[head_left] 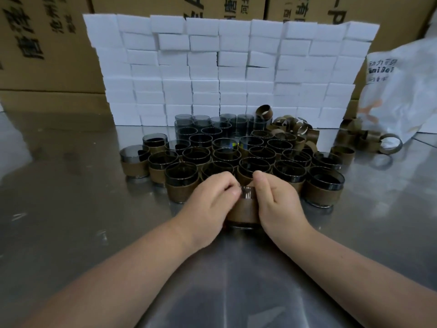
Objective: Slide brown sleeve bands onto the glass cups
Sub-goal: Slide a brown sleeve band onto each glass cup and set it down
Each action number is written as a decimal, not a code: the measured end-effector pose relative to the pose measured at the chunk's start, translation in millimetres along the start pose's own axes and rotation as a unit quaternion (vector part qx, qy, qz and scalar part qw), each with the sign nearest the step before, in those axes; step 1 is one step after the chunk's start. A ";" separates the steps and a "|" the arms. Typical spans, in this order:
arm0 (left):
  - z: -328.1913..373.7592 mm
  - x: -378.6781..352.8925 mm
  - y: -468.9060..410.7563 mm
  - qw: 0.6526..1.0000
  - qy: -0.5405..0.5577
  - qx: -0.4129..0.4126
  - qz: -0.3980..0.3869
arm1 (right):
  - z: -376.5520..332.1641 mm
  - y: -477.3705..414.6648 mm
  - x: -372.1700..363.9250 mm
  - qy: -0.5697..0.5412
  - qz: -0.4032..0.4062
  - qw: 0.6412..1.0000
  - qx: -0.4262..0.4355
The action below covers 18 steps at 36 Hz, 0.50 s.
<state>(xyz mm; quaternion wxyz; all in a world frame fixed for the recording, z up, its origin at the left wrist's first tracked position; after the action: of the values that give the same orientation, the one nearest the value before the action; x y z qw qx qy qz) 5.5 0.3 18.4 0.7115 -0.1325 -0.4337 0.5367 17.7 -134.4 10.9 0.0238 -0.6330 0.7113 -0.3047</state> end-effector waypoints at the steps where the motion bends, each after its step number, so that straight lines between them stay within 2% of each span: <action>1: -0.4 1.1 -0.4 0.998 -0.054 -0.003 -0.030 | 0.5 -1.6 0.4 0.009 0.010 1.000 -0.004; 5: 0.3 4.9 -1.1 0.982 -0.174 -0.017 -0.068 | 0.8 -3.9 -2.0 0.007 0.026 0.999 -0.033; 11: 0.7 9.2 -3.8 0.951 -0.301 -0.067 -0.019 | 2.1 -6.1 5.4 -0.024 0.046 0.997 -0.059; 15: -4.2 7.9 -4.1 0.940 -0.337 -0.048 -0.041 | 4.5 -5.7 4.7 -0.037 0.033 0.995 -0.087; 18: -4.0 9.2 -4.4 0.930 -0.367 -0.021 -0.002 | 5.7 -5.1 4.0 -0.031 0.029 0.995 -0.087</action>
<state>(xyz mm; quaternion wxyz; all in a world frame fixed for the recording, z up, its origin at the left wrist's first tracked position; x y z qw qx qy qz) 11.8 7.8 23.3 0.5011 0.0595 -0.6759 0.5372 23.8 -140.4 10.0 -0.0002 -0.6207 0.7522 -0.2214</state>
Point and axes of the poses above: each hand's wrist, its own y-axis away from the middle knuckle, its own x-axis out of the back of the hand, z = x × y, the point moved 2 cm from there along -y, towards the middle knuckle, and after that the axes turned 14 degrees about -x, right-handed, at the moved point
